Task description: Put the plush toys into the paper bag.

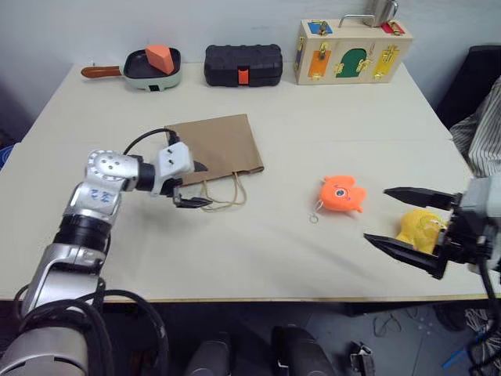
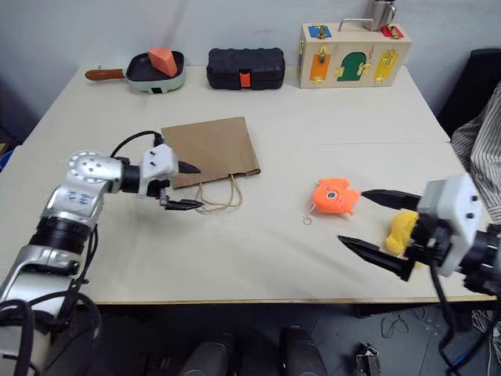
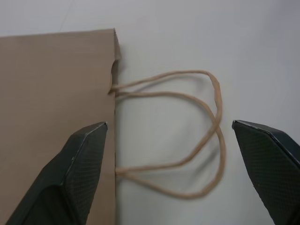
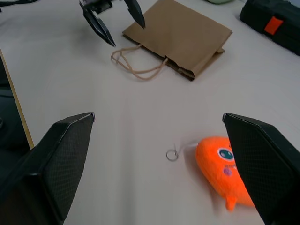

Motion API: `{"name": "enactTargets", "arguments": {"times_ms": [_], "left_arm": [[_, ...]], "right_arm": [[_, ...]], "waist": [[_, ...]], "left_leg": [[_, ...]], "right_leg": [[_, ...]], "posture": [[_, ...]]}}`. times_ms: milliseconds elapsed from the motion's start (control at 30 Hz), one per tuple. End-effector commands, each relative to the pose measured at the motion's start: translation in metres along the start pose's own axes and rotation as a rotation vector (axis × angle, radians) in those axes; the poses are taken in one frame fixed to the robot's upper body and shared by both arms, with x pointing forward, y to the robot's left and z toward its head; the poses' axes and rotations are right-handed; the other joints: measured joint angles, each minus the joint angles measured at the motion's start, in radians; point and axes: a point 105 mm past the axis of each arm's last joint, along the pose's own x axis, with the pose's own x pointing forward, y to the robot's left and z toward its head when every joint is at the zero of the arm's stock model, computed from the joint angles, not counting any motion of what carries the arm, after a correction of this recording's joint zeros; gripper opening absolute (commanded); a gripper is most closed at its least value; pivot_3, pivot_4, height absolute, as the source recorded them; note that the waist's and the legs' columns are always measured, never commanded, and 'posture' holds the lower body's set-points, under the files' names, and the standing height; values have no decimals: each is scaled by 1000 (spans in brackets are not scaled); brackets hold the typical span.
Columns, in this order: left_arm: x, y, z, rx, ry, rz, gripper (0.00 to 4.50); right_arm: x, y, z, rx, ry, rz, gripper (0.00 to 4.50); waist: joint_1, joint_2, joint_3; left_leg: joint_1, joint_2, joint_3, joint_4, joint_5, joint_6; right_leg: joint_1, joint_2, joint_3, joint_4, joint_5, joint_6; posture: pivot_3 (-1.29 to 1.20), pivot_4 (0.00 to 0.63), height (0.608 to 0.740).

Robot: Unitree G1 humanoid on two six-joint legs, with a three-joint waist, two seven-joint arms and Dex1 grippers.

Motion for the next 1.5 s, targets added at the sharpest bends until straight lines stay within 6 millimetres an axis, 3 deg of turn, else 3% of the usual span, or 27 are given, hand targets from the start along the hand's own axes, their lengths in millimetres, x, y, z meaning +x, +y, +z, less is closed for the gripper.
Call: {"name": "enactTargets", "arguments": {"times_ms": [33, 333, 367, 467, 833, 1000, 1200, 1467, 1500], "left_arm": [[1, 5, 3, 63, 7, -17, 4467], [19, -2, 10, 119, -22, -105, 4467], [21, -2, 10, 111, -29, -102, 4295], [24, -4, 7, 121, -11, -118, 3537], [29, -9, 2, 115, -14, -166, 25], [22, -5, 22, 6, -119, -185, 25], [-2, -5, 87, -231, -341, -268, 25], [-11, -17, 134, -372, -466, -268, 25], [-9, -19, 139, -375, -475, -267, 5]], "right_arm": [[8, 9, 6, -33, -26, 32, 4500], [21, 12, 1, -40, -27, 52, 4500], [23, 13, 1, -43, -27, 58, 4500], [25, 15, 1, -43, -32, 63, 4500], [28, 18, -1, -30, -42, 54, 4500], [31, 18, -5, -21, -39, 47, 4500], [34, 20, -8, -8, -48, 43, 4500], [50, 18, -8, 15, -97, 18, 4500], [56, 16, -8, 27, -111, 12, 4321]], "waist": [[-1, 0, 0], [2, 0, 0], [2, -1, 0], [2, -1, 0], [1, -1, 0], [1, -1, 0], [-1, -1, 0], [-4, -1, 0], [-4, -1, 0]], "left_leg": [[0, 0, 0, 0, 0, 0], [-1, 0, 0, 1, 0, 0], [-1, 0, 0, 2, 0, 0], [-2, 0, 0, 2, 0, 0], [-2, 0, 0, 4, 0, 0], [-3, 0, 0, 5, 0, 0], [-17, 0, -2, 14, 0, 1], [-16, 0, -2, 15, 0, 1], [-15, 0, -1, 15, 0, 1]], "right_leg": [[0, 0, 0, 0, 0, 0], [-1, 0, 0, 0, 0, 0], [-1, 0, 0, 1, 0, 0], [-1, 0, 0, 1, 0, 0], [-1, 0, -1, 2, 0, 0], [-1, 0, -1, 3, 0, 0], [-12, 0, -1, 8, 0, 1], [-12, 0, -1, 9, 0, 1], [-12, 0, 0, 9, 0, 1]], "posture": [[0, 150, 740], [0, 150, 740], [0, 150, 740], [0, 150, 740], [0, 150, 740], [0, 150, 740], [0, 150, 740], [0, 150, 740], [0, 150, 740]]}}
